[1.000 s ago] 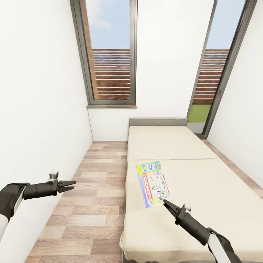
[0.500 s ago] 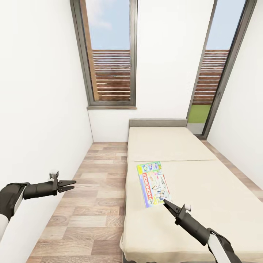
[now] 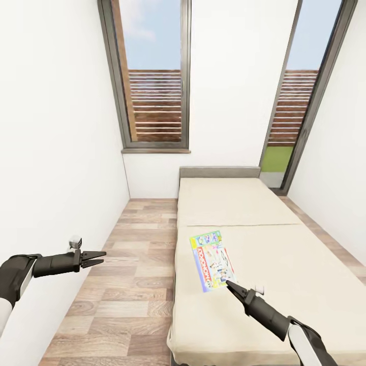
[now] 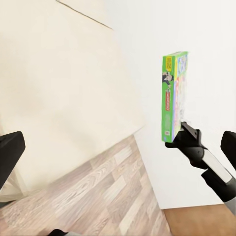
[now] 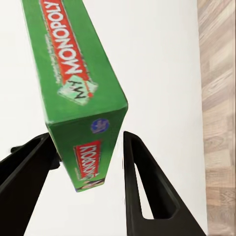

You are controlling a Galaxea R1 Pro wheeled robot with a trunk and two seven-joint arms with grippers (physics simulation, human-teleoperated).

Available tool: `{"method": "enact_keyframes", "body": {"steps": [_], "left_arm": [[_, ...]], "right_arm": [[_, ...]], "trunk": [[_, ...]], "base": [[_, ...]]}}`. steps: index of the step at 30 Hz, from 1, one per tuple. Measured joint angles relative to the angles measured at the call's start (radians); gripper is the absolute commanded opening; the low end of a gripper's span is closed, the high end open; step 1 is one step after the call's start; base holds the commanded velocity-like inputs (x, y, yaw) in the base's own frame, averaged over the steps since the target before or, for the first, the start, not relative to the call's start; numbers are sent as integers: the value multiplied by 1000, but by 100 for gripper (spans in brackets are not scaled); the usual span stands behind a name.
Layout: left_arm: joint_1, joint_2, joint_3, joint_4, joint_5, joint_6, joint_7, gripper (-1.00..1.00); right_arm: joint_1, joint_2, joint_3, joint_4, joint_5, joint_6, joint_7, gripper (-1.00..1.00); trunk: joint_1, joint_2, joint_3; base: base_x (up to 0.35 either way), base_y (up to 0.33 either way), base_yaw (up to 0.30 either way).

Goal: Put all the toys in the child's room - the three board games (two on the bed and one on the table), the two jigsaw puzzles on the table, and the tennis ball on the table - inside the toy box on the table in the child's room.

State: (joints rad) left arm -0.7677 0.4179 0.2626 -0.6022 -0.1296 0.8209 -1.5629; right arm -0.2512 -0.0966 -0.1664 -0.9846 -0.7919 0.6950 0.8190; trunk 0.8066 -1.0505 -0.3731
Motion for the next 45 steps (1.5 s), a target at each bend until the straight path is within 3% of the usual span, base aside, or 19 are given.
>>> {"method": "enact_keyframes", "body": {"steps": [11, 45], "left_arm": [[0, 1, -2, 0, -1, 0, 0, 100], [0, 1, -3, 2, -2, -2, 0, 100]], "right_arm": [[0, 1, 0, -21, -7, 4, -21, -100], [1, 1, 0, -39, -3, 3, -19, -100]], "trunk": [[-42, 77, 36], [-173, 315, 168]], "base": [[0, 0, -60], [0, 0, -251]]}}
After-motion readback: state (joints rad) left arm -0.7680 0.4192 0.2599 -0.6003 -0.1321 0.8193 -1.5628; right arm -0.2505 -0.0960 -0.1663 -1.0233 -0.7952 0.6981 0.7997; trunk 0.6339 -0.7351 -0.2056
